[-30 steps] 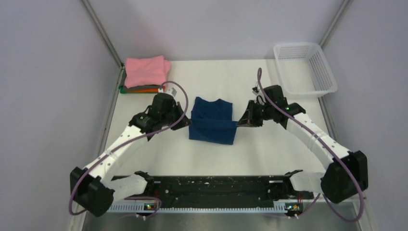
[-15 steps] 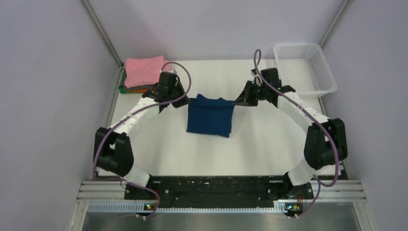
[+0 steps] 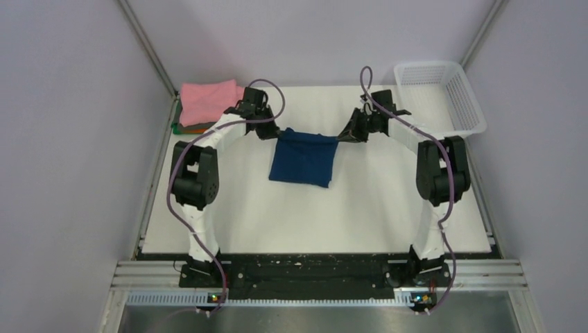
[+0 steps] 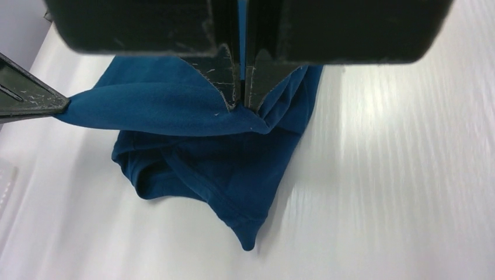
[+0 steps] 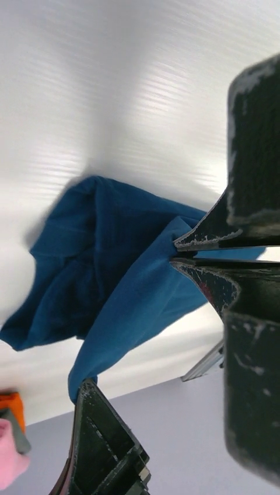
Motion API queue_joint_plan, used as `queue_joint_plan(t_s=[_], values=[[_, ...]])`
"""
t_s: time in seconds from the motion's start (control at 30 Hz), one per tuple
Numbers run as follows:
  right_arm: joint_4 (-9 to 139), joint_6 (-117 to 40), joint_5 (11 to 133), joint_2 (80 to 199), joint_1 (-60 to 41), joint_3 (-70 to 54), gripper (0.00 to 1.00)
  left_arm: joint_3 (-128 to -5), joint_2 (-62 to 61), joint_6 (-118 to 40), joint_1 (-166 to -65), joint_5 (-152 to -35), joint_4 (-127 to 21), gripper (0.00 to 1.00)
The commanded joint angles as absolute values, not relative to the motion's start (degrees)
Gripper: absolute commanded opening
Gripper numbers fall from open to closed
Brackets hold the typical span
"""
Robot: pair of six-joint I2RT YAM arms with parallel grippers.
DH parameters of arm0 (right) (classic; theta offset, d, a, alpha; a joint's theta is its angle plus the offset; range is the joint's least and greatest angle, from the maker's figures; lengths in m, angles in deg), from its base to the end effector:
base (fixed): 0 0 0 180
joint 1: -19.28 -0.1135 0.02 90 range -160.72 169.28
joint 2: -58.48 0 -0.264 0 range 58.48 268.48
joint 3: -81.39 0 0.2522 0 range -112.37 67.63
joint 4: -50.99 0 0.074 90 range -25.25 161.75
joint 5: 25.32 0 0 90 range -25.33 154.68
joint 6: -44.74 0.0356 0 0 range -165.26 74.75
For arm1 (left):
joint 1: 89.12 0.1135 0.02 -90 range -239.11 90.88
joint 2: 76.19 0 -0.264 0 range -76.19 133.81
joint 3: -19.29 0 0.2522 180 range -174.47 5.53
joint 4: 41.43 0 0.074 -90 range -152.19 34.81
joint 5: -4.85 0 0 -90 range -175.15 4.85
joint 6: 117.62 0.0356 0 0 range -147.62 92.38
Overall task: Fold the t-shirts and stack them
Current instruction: Fold the long partially folded tshirt into a neat square, then put the neatly folded tshirt into the corner of the board with the left arm
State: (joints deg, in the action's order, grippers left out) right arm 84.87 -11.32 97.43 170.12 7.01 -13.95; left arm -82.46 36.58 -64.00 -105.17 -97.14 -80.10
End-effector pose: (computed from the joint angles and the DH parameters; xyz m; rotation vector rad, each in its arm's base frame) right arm 0.4122 0.1093 0.2083 0.2108 2.5319 1.0419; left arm 0.4209 -0.1288 0.2257 -0.3496 2.5012 -0.6469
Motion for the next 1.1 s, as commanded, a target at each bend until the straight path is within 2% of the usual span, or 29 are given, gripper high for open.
queue_joint_plan(t_s=[0.0,0.03,0.07,0.1,0.13,0.17,0.3,0.53,0.83,1.0,1.07], values=[[84.0,-14.1,98.9,176.8,8.9,-21.1,0.16,-91.5,41.9,-61.8,-103.9,-96.9,-83.4,0.01],[84.0,-14.2,99.2,178.2,8.9,-22.9,0.29,-93.2,43.0,-61.9,-103.7,-97.2,-84.8,0.13],[84.0,-14.3,99.9,179.5,8.8,-24.8,0.44,-94.7,43.8,-62.1,-103.5,-97.7,-85.3,0.35],[84.4,-14.2,100.7,180.4,8.8,-26.4,0.65,-95.5,44.2,-62.1,-103.3,-98.1,-85.3,0.75],[84.7,-14.1,101.3,180.7,8.8,-27.6,0.92,-96.0,44.1,-62.0,-103.3,-98.2,-85.3,0.96],[84.7,-14.1,101.2,180.4,8.9,-28.0,0.98,-96.0,43.8,-61.7,-103.3,-98.2,-85.0,0.98],[84.5,-15.0,97.1,175.1,8.8,-23.7,0.99,-94.0,42.0,-59.8,-103.3,-98.0,-84.6,0.99],[82.0,-15.6,95.9,164.4,8.9,-8.9,0.99,-88.6,43.2,-54.1,-103.5,-102.2,-85.7,0.97],[82.1,-16.5,92.6,153.4,9.2,3.2,0.99,-89.8,49.7,-53.3,-105.5,-103.6,-87.5,0.77],[82.2,-16.0,91.2,147.2,10.1,8.6,0.99,-92.1,52.8,-54.2,-108.5,-95.6,-91.3,0.64],[82.2,-15.8,90.1,144.8,10.2,10.3,0.99,-93.1,53.5,-54.4,-110.4,-91.7,-92.8,0.54]])
